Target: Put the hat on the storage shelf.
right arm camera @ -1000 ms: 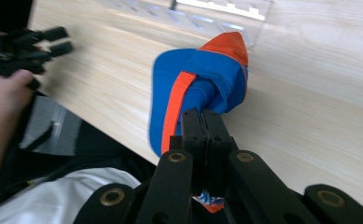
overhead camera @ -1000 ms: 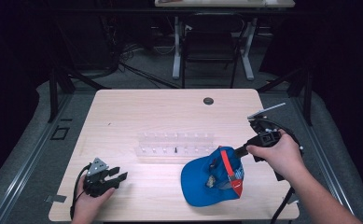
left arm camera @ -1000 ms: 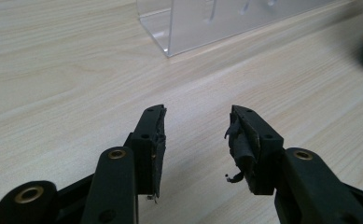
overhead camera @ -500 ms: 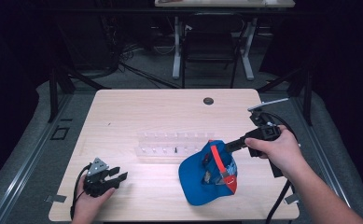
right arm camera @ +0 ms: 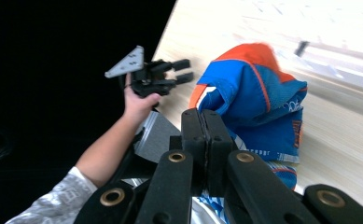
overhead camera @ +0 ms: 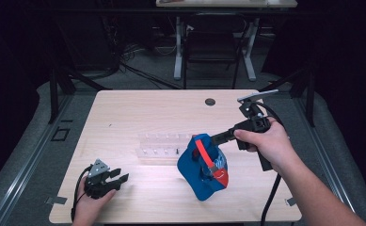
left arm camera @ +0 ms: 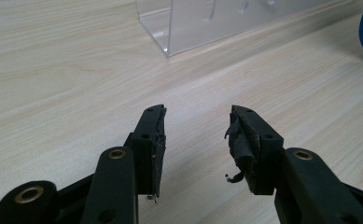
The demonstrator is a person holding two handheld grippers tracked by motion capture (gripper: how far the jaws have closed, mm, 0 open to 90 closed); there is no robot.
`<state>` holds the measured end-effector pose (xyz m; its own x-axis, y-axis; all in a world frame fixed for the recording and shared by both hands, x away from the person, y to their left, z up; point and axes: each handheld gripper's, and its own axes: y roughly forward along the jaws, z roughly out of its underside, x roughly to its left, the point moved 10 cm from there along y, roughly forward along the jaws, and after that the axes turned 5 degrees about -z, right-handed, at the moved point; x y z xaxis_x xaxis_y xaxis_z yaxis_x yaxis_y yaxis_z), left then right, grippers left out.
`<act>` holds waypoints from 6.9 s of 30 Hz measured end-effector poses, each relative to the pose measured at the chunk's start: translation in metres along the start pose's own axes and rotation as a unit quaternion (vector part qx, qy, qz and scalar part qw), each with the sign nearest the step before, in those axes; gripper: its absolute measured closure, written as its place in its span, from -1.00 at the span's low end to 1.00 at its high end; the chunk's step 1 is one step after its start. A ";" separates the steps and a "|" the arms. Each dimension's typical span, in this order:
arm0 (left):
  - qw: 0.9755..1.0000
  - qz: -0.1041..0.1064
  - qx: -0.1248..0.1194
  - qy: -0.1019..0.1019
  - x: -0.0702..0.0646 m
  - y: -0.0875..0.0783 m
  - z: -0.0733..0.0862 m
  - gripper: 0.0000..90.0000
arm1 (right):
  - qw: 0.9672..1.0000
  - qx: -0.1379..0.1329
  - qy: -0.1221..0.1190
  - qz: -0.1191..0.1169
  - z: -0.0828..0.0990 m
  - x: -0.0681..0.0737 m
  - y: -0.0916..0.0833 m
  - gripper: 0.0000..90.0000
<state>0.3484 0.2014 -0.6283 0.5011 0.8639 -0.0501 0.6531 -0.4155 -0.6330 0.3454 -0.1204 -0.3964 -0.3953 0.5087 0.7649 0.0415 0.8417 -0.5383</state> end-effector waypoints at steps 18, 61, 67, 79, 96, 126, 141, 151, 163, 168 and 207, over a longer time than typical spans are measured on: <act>1.000 -0.002 -0.001 -0.002 -0.001 0.002 0.000 0.21 | 0.999 -0.031 -0.010 -0.029 -0.018 0.022 -0.011 1.00; 1.000 0.008 -0.005 0.006 -0.008 0.003 -0.002 0.19 | 0.993 -0.099 -0.014 -0.070 -0.065 0.048 -0.030 1.00; 0.999 0.027 -0.015 0.009 -0.021 0.004 -0.010 0.23 | 0.992 -0.103 -0.008 -0.068 -0.071 0.046 -0.029 1.00; 0.996 0.060 -0.057 0.045 -0.065 -0.001 -0.047 0.26 | 0.992 -0.107 -0.012 -0.072 -0.081 0.050 -0.020 1.00; 0.985 0.103 -0.090 0.101 -0.136 0.001 -0.099 0.31 | 0.992 -0.101 -0.013 -0.071 -0.086 0.051 -0.003 1.00; 0.978 0.077 -0.122 0.153 -0.193 0.012 -0.140 0.72 | 0.992 -0.095 -0.013 -0.076 -0.091 0.053 0.013 1.00; 0.981 0.052 -0.124 0.139 -0.157 0.001 -0.142 0.97 | 0.991 -0.103 -0.014 -0.080 -0.093 0.053 0.013 1.00; 0.983 0.047 -0.123 0.127 -0.140 -0.001 -0.143 0.97 | 0.992 -0.099 -0.016 -0.079 -0.093 0.052 0.019 1.00; 0.986 0.055 -0.121 0.105 -0.124 0.005 -0.135 0.97 | 0.993 -0.089 -0.007 -0.076 -0.093 0.045 0.035 1.00; 0.986 0.054 -0.116 0.105 -0.124 0.011 -0.130 0.97 | 0.994 -0.085 -0.005 -0.072 -0.092 0.040 0.038 1.00; 0.993 0.040 -0.093 0.061 -0.103 0.037 -0.110 0.95 | 0.995 -0.091 0.004 -0.045 -0.087 0.013 0.035 0.94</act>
<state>0.3835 0.0658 -0.5620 0.6128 0.7902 0.0070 0.6970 -0.5364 -0.4759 0.4217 -0.0688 -0.3747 -0.3977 0.4314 0.8098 0.1717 0.9020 -0.3962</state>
